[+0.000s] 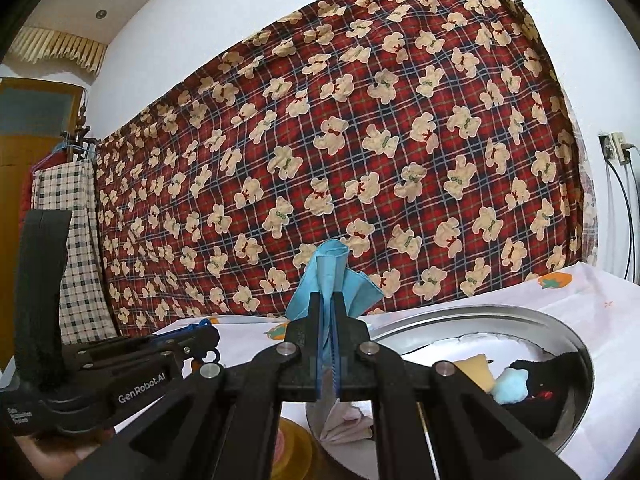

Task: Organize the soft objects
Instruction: 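Carry the blue toy and teal cloth over the tin with both tools, then open both tools to drop the blue toy and teal cloth into the tin, then grasp the purple scrunchie with the right tool while the left tool grasps the white tape roll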

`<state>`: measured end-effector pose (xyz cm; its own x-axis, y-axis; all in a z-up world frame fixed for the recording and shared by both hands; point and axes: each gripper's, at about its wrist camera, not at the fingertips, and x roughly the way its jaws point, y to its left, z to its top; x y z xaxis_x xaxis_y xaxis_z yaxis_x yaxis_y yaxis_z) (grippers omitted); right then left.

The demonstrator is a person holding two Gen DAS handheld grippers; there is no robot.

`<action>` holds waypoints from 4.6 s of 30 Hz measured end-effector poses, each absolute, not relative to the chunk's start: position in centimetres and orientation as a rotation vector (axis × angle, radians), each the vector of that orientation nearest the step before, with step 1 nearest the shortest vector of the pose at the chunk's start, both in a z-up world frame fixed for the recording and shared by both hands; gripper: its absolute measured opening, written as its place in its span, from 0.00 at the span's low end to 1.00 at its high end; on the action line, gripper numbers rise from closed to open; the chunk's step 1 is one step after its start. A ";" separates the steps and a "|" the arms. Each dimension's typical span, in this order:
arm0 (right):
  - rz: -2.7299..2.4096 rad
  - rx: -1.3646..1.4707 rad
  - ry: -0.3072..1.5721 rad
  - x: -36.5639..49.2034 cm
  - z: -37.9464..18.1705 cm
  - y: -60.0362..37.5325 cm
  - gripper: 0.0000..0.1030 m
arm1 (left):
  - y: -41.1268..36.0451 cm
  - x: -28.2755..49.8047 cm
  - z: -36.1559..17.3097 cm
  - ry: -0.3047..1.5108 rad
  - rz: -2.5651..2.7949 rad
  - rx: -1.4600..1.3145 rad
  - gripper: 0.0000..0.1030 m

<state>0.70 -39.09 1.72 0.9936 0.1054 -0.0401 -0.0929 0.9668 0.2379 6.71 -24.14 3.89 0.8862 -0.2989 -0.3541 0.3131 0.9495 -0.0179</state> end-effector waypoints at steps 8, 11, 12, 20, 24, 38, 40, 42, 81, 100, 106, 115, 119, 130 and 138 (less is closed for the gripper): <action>0.109 0.302 0.051 0.6 2.2 -41.1 0.04 | -26.1 6.8 4.7 0.356 -0.352 0.062 0.06; 0.102 0.292 0.050 0.6 2.3 -41.5 0.04 | -27.0 6.8 4.9 0.357 -0.369 0.068 0.06; 0.100 0.289 0.049 0.6 2.4 -41.7 0.04 | -27.3 6.7 5.0 0.357 -0.374 0.071 0.06; 0.067 0.242 0.036 1.1 3.1 -43.0 0.04 | -29.5 7.4 4.9 0.389 -0.413 0.090 0.06; 0.045 0.241 0.036 1.4 3.1 -44.1 0.04 | -30.3 8.2 5.2 0.411 -0.425 0.087 0.06; -0.023 0.303 0.066 1.7 2.3 -46.9 0.04 | -33.9 10.2 5.2 0.502 -0.482 0.115 0.06; -0.044 0.314 0.079 1.9 2.1 -47.4 0.04 | -34.4 10.6 5.1 0.524 -0.490 0.116 0.06; -0.056 0.326 0.091 2.0 2.0 -47.6 0.04 | -34.7 11.1 5.1 0.548 -0.498 0.108 0.06; -0.237 0.313 0.135 1.5 1.4 -48.4 0.70 | -29.9 10.8 4.4 0.538 -0.461 0.133 0.69; 0.234 0.107 0.299 5.8 3.6 -36.1 0.71 | -9.5 20.4 -0.7 0.714 -0.083 -0.020 0.72; 0.357 0.042 0.535 10.5 4.1 -30.6 0.71 | -10.5 22.9 -3.5 0.818 -0.076 0.040 0.72; 0.356 -0.001 0.709 14.7 2.6 -27.6 0.71 | -11.8 26.2 -4.3 0.896 -0.132 0.052 0.72; 0.341 -0.033 0.731 15.4 2.4 -27.3 0.71 | -11.6 26.9 -5.2 0.915 -0.142 0.046 0.72; 0.340 -0.112 0.849 18.4 1.2 -24.2 0.71 | -10.2 27.0 -5.4 0.890 -0.196 0.002 0.62; 0.346 -0.086 1.008 21.8 -0.5 -22.5 0.71 | -7.2 26.3 -4.5 0.858 -0.160 -0.078 0.62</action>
<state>21.82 -22.51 -0.47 0.4842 0.2446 -0.8401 -0.3235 0.9421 0.0879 26.31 -7.22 -4.54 0.6430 -0.1713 -0.7465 0.1085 0.9852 -0.1327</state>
